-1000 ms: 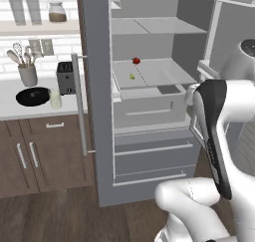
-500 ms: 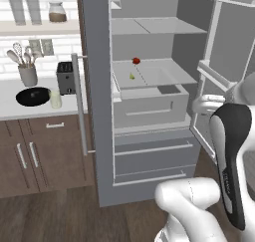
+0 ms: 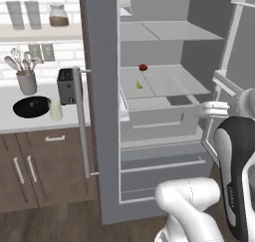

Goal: Grab a lemon wedge from the fridge and one ice cube from the ice bowl, and put them in the glass of lemonade.

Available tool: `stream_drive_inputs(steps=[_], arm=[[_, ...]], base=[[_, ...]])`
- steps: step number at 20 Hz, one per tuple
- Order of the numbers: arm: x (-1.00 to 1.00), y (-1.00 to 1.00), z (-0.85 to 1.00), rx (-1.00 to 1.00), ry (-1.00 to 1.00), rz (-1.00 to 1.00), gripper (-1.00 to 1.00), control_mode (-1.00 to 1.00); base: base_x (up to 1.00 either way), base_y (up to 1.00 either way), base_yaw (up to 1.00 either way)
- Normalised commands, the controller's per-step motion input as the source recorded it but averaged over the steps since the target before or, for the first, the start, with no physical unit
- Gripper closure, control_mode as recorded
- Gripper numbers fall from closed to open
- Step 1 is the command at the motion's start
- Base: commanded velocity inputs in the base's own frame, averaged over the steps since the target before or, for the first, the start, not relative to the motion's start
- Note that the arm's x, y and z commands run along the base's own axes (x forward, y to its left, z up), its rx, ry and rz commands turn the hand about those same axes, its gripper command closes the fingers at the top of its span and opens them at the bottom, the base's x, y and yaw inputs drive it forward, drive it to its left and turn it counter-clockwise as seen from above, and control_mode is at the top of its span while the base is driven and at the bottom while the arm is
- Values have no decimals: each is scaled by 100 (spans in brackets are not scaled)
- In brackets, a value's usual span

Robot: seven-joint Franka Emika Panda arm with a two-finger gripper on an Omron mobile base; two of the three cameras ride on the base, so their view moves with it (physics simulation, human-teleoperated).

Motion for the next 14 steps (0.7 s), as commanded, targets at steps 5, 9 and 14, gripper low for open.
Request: stream_drive_inputs(steps=[5,9,14], arm=[[0,0,0,0,0,0,-100,100],[0,0,0,0,0,0,-100,100],[0,0,0,0,0,0,-100,100]], base=[[67,-26,7],[56,-25,7],[43,-58,4]])
